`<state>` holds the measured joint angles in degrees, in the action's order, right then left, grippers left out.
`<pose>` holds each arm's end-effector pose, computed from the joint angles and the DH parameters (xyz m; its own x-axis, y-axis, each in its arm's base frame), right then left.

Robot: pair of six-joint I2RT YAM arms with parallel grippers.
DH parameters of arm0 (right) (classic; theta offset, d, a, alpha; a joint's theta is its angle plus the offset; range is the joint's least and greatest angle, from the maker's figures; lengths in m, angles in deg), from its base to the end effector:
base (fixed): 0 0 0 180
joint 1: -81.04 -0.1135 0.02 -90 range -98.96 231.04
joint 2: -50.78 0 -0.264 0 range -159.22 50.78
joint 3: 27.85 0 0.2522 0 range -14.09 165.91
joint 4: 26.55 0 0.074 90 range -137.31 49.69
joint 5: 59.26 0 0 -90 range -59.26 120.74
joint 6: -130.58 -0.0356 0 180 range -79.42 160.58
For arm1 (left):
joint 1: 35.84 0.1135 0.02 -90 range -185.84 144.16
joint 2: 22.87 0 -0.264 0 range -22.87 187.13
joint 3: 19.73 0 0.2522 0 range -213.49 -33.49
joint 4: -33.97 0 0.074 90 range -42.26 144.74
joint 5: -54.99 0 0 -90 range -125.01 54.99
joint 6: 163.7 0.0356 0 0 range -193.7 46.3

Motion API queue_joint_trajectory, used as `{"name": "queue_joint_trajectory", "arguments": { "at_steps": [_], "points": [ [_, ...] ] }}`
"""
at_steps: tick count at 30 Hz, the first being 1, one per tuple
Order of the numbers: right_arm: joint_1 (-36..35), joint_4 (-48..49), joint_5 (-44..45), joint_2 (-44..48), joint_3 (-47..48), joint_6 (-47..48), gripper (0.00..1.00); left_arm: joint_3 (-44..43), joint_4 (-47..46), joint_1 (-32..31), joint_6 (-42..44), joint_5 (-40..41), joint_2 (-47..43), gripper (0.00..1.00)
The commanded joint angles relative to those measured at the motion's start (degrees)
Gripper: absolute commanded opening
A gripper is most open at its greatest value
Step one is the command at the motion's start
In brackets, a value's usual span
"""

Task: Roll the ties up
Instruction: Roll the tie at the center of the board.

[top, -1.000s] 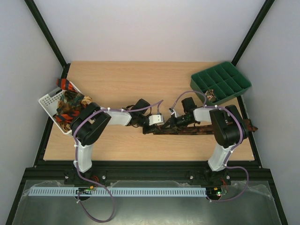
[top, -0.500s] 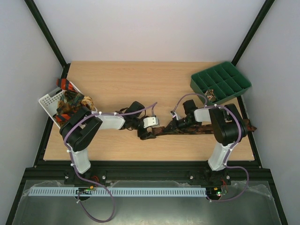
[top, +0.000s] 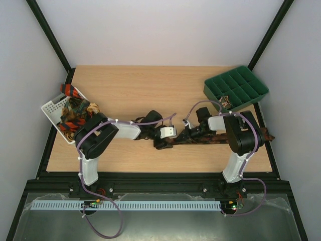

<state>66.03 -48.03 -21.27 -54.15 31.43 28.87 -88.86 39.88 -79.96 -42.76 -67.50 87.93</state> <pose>0.2840 0.1052 0.0999 -0.9638 -0.1291 -0.2332 -0.2652 0.5529 0.7899 0.2540 -0.2729 0.1158 -0.0189 0.6224 -0.7824 0.9992 0.0388 0.0067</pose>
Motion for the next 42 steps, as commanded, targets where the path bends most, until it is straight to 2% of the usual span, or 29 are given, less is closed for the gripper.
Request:
{"name": "queue_joint_trajectory", "arguments": {
  "at_steps": [1, 3, 5, 8, 10, 12, 14, 16, 22, 24, 27, 28, 31, 36, 39, 42],
  "points": [
    [0.0, -3.7, 1.9, -1.5, -0.6, 1.0, 0.01, 0.0, 1.8, -0.4, 0.8, 0.5, 2.5, 0.6],
    [0.0, -3.9, 1.5, -1.2, -0.3, 1.3, 0.01, 0.3, 2.3, -0.3, 1.2, 0.7, 2.6, 0.46],
    [0.1, -4.6, 1.1, -0.6, 0.1, 1.9, 0.06, 0.5, 2.9, -0.3, 1.6, 1.3, 2.6, 0.37],
    [0.6, -4.7, 0.4, 1.7, -0.2, 2.5, 0.28, 1.4, 2.9, -0.1, 2.1, 1.9, 2.2, 0.32],
    [0.7, -4.6, 0.2, 3.1, -0.2, 2.3, 0.37, 1.7, 2.9, -0.1, 2.2, 1.8, 2.3, 0.3],
    [0.7, -4.4, -0.3, 3.8, 0.1, 1.8, 0.43, 1.7, 2.9, -0.1, 2.1, 1.6, 2.5, 0.29],
    [0.7, -4.1, -0.6, 3.9, 0.4, 1.2, 0.44, 1.6, 3.1, -0.1, 2.0, 1.3, 2.7, 0.29],
    [0.7, -4.1, -0.5, 3.3, 1.0, 0.7, 0.43, 1.5, 3.2, -0.1, 2.0, 1.2, 2.8, 0.29],
    [0.5, -3.0, -0.3, 1.8, 1.7, -0.1, 0.31, 1.1, 3.8, -0.1, 2.0, 1.3, 2.9, 0.28],
    [0.3, -2.5, 0.1, 1.7, 1.7, -0.1, 0.25, 1.1, 4.0, -0.1, 2.2, 1.0, 3.0, 0.28],
    [0.3, -2.4, 1.0, 1.4, 1.2, 0.1, 0.05, 1.1, 4.1, 0.0, 2.1, 1.1, 3.2, 0.3],
    [0.3, -2.5, 1.3, 1.3, 1.1, 0.2, 0.02, 1.2, 4.0, 0.2, 1.9, 1.1, 3.0, 0.32],
    [0.3, -3.7, 3.3, 0.7, 0.6, 1.9, 0.02, 1.5, 3.5, 1.6, 1.0, -0.9, 1.7, 0.41],
    [0.4, -5.1, 7.3, 0.3, -0.3, 4.3, 0.01, 5.7, -0.7, 5.1, 0.4, -6.0, -4.2, 0.66],
    [0.4, -5.1, 9.6, -0.5, 0.0, 4.7, 0.01, 10.7, -4.7, 6.4, 0.4, -8.0, -7.3, 0.71],
    [0.4, -4.9, 10.7, -1.5, 0.3, 4.5, 0.01, 13.2, -8.4, 6.7, -0.5, -8.0, -7.5, 0.72]
  ]
}}
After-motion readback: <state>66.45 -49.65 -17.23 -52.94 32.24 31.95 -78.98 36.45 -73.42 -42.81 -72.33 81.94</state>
